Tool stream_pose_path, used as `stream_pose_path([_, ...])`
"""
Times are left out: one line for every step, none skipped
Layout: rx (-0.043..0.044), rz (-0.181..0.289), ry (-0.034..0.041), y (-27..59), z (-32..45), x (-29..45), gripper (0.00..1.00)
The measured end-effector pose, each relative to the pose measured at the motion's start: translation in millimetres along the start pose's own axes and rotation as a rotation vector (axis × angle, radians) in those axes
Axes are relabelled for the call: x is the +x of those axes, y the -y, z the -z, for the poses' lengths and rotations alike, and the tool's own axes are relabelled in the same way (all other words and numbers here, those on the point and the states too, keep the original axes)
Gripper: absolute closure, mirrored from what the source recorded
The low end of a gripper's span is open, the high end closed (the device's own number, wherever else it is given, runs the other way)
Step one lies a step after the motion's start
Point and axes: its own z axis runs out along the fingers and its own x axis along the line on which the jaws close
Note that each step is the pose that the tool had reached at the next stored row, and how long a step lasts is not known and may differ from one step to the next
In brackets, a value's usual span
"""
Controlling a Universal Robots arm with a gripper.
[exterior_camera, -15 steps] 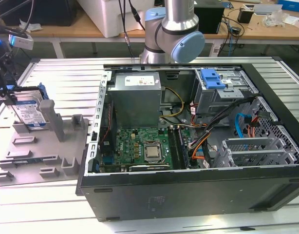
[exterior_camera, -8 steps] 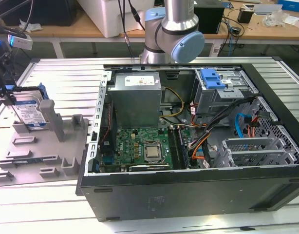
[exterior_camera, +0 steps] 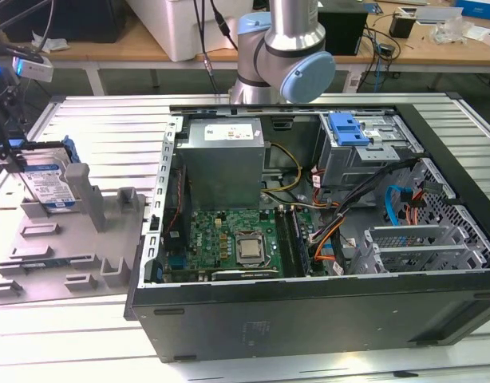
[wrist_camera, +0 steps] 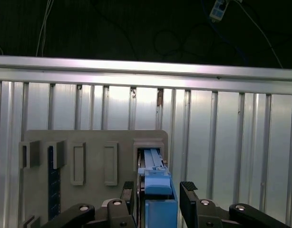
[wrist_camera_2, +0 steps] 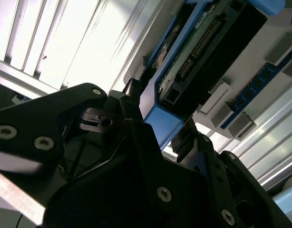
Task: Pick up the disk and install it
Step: 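Pick up the disk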
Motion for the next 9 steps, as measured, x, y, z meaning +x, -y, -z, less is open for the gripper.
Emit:
stream_pose_path([0.0, 0.0, 0.0, 0.1, 0.0, 0.4, 0.49])
stream_pose_path([0.0001, 0.0, 0.0, 0.3, 0.0, 0.8, 0.49])
stream_pose_path([0.0001, 0.0, 0.0, 0.5, 0.0, 1.1, 0.49])
stream_pose_path([0.0001, 0.0, 0.0, 0.7, -0.1, 1.2, 0.49])
stream_pose_path([0.0001, 0.0, 0.0, 1.1, 0.0, 1.3, 0.49])
stream_pose_path([0.0001, 0.0, 0.0, 1.7, 0.0, 1.4, 0.49])
stream_pose_path([0.0001, 0.0, 0.0001, 2.1, 0.0, 1.3, 0.49])
stream_pose_path([0.0001, 0.0, 0.0, 2.2, 0.0, 1.3, 0.49])
stream_pose_path([0.0, 0.0, 0.0, 2.2, 0.0, 1.4, 0.49])
